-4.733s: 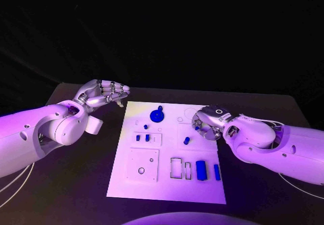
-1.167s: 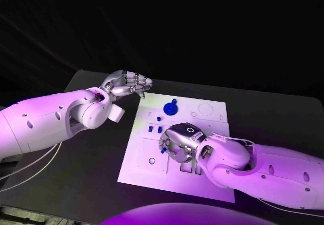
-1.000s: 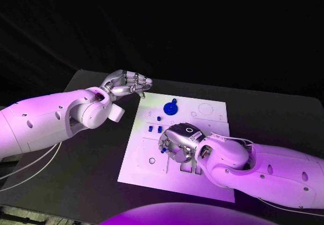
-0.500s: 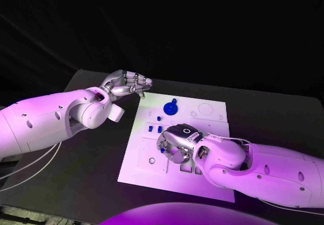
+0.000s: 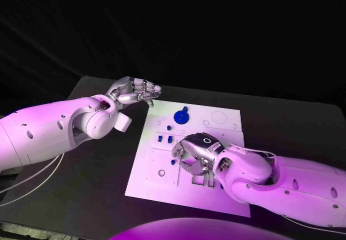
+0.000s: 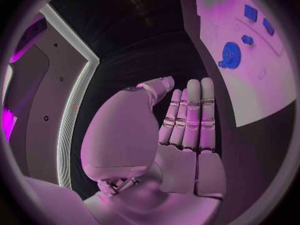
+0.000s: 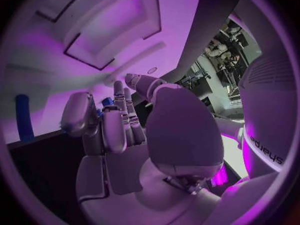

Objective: Assemble the parts on the task board

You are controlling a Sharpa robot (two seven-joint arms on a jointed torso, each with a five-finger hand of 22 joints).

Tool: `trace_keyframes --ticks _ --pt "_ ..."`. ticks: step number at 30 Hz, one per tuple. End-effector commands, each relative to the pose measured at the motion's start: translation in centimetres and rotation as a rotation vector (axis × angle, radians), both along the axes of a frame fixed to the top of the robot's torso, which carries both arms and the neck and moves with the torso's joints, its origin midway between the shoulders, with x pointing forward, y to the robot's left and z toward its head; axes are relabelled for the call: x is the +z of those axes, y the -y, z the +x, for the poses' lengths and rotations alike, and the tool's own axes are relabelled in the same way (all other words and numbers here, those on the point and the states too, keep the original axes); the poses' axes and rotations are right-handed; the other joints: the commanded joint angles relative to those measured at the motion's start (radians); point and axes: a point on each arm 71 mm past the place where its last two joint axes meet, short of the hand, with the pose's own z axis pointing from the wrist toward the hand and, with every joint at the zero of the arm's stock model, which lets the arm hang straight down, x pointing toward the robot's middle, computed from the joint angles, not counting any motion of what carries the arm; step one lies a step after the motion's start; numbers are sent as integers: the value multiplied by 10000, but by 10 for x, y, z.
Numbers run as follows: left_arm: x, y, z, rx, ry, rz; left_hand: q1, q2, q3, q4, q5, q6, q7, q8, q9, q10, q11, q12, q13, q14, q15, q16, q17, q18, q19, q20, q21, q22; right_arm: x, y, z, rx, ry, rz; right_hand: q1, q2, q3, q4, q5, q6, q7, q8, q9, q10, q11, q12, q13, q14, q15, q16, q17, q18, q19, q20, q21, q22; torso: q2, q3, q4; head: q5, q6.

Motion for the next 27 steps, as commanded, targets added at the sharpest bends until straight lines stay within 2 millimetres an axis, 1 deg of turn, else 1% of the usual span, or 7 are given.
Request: trace_keyframes --ticks 1,10,13,15,16,21,27 --pt "0 1 -1 -160 -37 -99 7 101 -80 5 -1 25 50 42 -1 -72 28 57 -9 -66 17 -44 -15 132 -64 -9 -64 -17 9 7 -1 -208 372 352 -7 -134 -65 -2 9 -88 -3 -68 -13 -96 10 59 -9 386 85 -47 -18 9 -60 17 -41 1221 3 2 -1 -21 26" --pt "0 -1 -1 -122 -40 -81 9 107 -84 3 -1 27 48 46 0 -81 28 61 -8 -70 18 -48 -18 132 -65 -8 -70 -20 33 56 13 -1251 512 -94 -274 -182 -760 12 5 -103 -53 -130 -60 -429 72 129 -75 372 111 -24 -94 22 -79 74 -206 1155 -18 -2 -22 -145 100" --pt "-1 -1 -1 -125 -44 -82 9 107 -84 3 -1 27 48 46 0 -81 28 61 -8 -70 18 -48 -18 132 -65 -8 -70 -20 36 75 21 -1645 433 -509 -173 -85 -2250 136 78 -310 -113 -371 -223 -906 97 227 -195 330 213 -37 -251 101 -206 109 -677 979 -10 -1 -10 -199 133" --pt "-1 -1 -1 -129 -51 -82 9 107 -84 3 -1 27 48 46 0 -81 28 61 -8 -70 18 -48 -18 132 -65 -8 -70 -20 36 82 23 -1780 405 -666 546 260 -3684 624 111 -260 -135 -505 -422 -1097 174 495 -262 301 189 -22 -391 127 -231 179 -1008 841 1 3 -6 -215 154" --pt "-2 -1 -1 -132 -56 -82 9 107 -84 3 -1 27 48 46 0 -81 28 61 -8 -70 18 -48 -18 132 -65 -8 -70 -20 36 86 25 -1842 396 -752 709 311 -4029 886 117 -404 -77 -637 -537 -1247 151 532 -303 278 222 -45 -481 143 -214 161 -1085 809 4 7 -6 -225 160" --pt "-3 -1 -2 -150 -77 -85 13 117 -90 -3 -1 35 46 55 3 -89 28 72 -5 -75 19 -52 -22 133 -67 -6 -78 -26 33 99 30 -2034 345 -1144 1286 411 -4745 1546 121 -571 -111 -754 -820 -1342 152 696 -324 290 214 44 -478 128 -95 151 -1060 803 13 16 -4 -266 176" --pt "-3 0 -2 -167 -89 -90 13 117 -90 -3 -1 35 46 55 3 -89 28 72 -5 -75 19 -52 -22 133 -67 -6 -78 -26 27 102 31 -2010 242 -1448 1430 445 -4814 1676 125 -520 -111 -733 -861 -1342 150 721 -325 304 213 92 -431 121 -70 149 -1034 812 20 13 5 -275 167"
